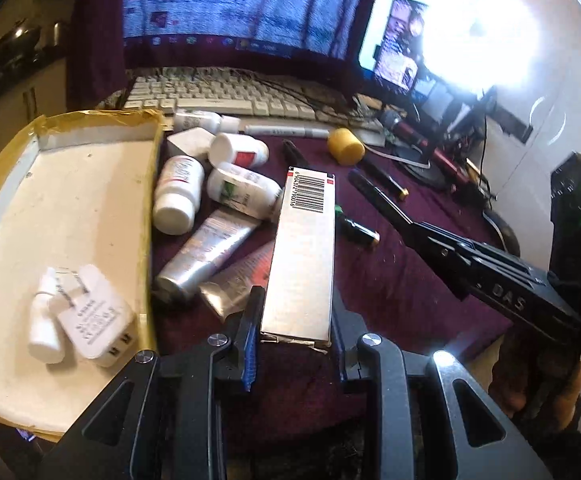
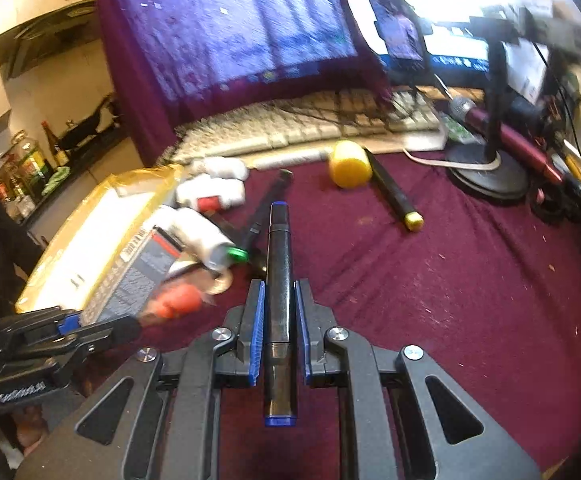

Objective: Organize objects

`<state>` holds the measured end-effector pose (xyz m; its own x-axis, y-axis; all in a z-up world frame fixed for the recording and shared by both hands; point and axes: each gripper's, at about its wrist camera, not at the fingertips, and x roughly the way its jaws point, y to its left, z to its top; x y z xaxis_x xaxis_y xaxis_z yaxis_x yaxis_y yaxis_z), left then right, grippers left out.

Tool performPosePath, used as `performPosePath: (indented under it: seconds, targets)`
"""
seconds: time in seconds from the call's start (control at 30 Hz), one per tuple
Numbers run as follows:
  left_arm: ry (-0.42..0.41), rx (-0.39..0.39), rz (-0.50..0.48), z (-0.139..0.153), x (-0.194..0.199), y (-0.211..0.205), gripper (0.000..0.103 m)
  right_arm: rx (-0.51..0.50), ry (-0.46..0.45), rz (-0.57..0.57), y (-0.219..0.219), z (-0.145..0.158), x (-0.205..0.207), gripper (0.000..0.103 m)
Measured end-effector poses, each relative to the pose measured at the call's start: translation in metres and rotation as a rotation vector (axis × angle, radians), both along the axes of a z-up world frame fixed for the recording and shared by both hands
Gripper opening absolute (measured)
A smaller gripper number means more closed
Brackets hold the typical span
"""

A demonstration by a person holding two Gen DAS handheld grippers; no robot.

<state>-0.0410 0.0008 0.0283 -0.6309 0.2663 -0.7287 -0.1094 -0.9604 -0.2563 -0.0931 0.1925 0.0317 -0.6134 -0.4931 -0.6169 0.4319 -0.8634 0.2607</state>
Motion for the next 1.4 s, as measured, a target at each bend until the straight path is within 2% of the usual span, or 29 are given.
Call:
performPosePath:
  seconds: [0.17,0.37,0.57,0.8,0.93,1.1,1.2,1.4]
  targets:
    - [0.003,0.054,0.023,0.005,0.002,-0.017,0.025,0.003,0.040,0.072,-0.027,0.012,0.007,0.013]
    - [0.017,0.087,0.070,0.013,0.004,-0.040,0.025,0.003,0.037,0.181,-0.066,0.016,0.008,0.013]
    - [0.033,0.113,0.163,0.021,0.007,-0.080,0.025,0.021,0.041,0.272,-0.111,0.017,0.006,0.013]
    - [0.012,0.130,0.257,0.014,0.003,-0.121,0.025,0.041,-0.003,0.336,-0.150,0.010,-0.008,0.013]
    - [-0.013,0.129,0.279,0.006,-0.004,-0.136,0.025,0.061,-0.032,0.358,-0.171,0.008,-0.014,0.013]
    - [-0.033,0.163,0.274,0.007,-0.015,-0.155,0.025,0.148,-0.007,0.380,-0.198,0.011,-0.020,0.013]
    - [-0.044,0.131,0.308,0.008,-0.021,-0.167,0.025,0.220,0.008,0.389,-0.218,0.013,-0.026,0.012]
    - [-0.102,0.128,0.363,-0.009,-0.027,-0.189,0.025,0.354,0.055,0.411,-0.248,0.004,-0.026,0.012]
